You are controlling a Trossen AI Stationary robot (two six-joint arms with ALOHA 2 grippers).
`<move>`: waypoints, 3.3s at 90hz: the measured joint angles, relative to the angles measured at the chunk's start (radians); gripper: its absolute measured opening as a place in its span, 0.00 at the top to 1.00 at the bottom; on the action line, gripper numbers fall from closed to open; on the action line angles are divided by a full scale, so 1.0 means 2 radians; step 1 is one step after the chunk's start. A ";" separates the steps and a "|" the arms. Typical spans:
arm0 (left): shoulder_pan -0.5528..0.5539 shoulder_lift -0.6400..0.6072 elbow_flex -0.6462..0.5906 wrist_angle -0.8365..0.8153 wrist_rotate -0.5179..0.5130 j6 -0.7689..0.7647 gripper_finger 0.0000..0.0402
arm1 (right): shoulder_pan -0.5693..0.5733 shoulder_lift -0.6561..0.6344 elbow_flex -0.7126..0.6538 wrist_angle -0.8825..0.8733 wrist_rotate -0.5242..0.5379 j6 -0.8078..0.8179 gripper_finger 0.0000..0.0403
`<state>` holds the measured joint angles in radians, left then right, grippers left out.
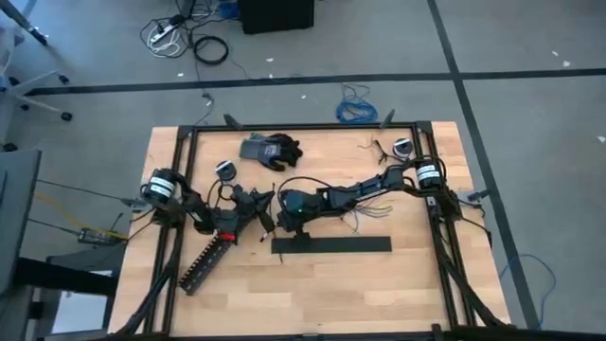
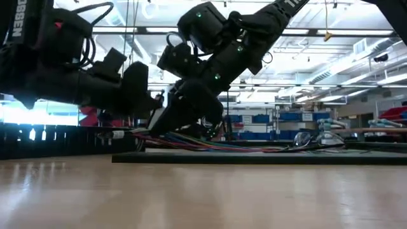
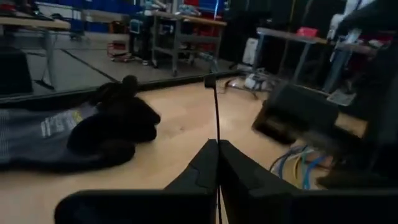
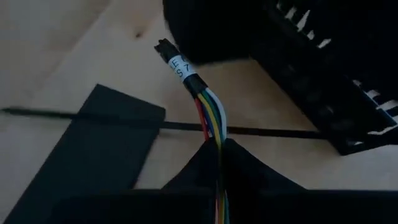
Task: Ziptie cables
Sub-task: Wrap the other black zip tie on the cable wires
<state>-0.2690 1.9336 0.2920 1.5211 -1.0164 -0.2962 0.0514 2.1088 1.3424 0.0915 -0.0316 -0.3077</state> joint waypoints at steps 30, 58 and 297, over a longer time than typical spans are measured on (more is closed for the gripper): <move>-0.021 0.012 0.003 0.019 -0.029 0.001 1.00 | 0.003 0.000 0.000 0.007 -0.014 0.007 0.79; -0.029 0.012 0.003 0.010 -0.045 -0.010 1.00 | 0.017 -0.011 0.001 0.013 0.018 0.010 0.54; -0.040 0.012 0.003 0.024 -0.033 0.060 1.00 | 0.091 -0.022 0.001 -0.026 0.100 0.127 1.00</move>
<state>-0.3496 1.9579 0.2974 1.5688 -1.0816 -0.1771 0.2337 2.0649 1.3445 0.0386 0.1688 -0.0546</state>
